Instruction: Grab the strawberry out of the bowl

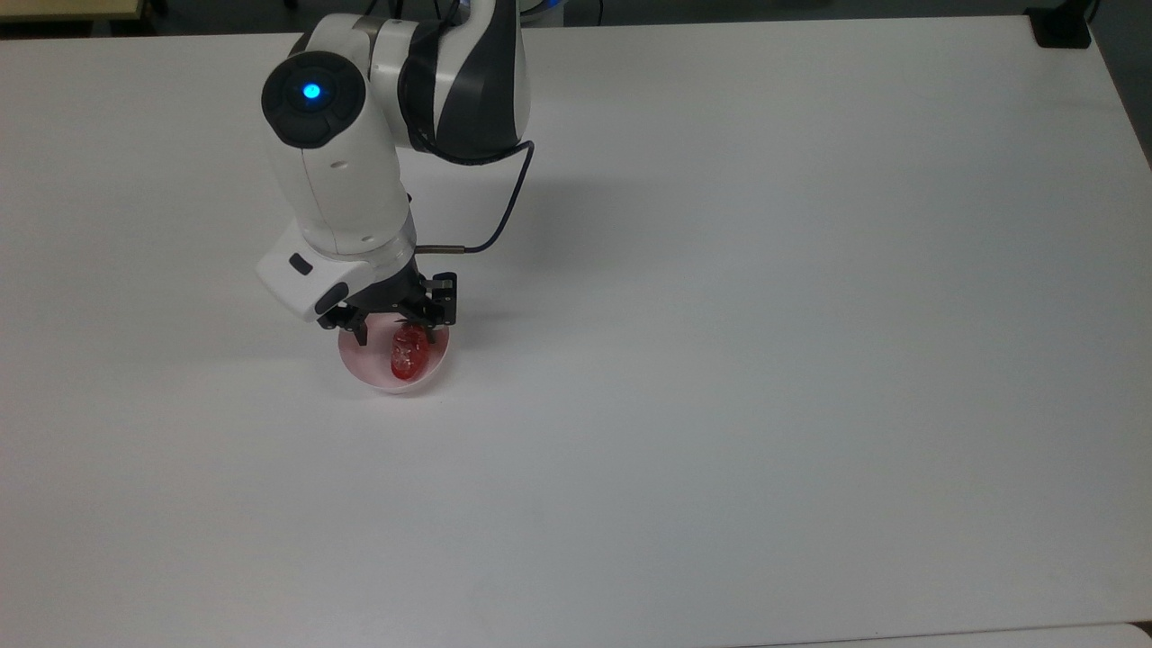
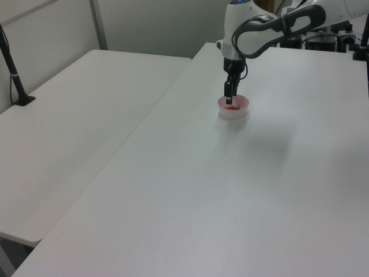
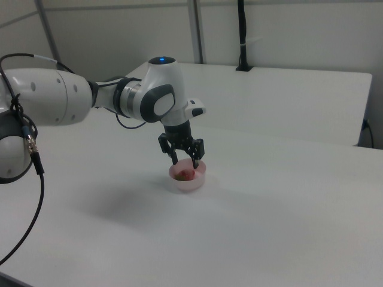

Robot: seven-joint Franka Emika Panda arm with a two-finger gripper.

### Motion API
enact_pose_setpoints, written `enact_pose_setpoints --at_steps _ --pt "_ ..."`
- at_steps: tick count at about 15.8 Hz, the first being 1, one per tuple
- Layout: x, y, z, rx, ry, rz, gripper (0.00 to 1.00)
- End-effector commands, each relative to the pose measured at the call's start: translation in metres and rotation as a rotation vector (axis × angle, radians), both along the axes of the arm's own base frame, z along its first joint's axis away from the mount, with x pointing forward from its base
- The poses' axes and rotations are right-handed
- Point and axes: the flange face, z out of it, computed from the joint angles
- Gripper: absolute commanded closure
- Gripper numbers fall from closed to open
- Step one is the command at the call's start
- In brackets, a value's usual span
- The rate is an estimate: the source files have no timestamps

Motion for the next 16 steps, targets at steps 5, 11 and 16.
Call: enact_pose_setpoints --at_steps 5,11,16 --pt "-0.007 0.004 -0.032 0.0 0.051 0.028 0.0" --pt "-0.007 0.002 -0.046 -0.017 0.066 0.04 0.26" --pt "-0.008 0.002 -0.047 -0.019 0.067 0.059 0.54"
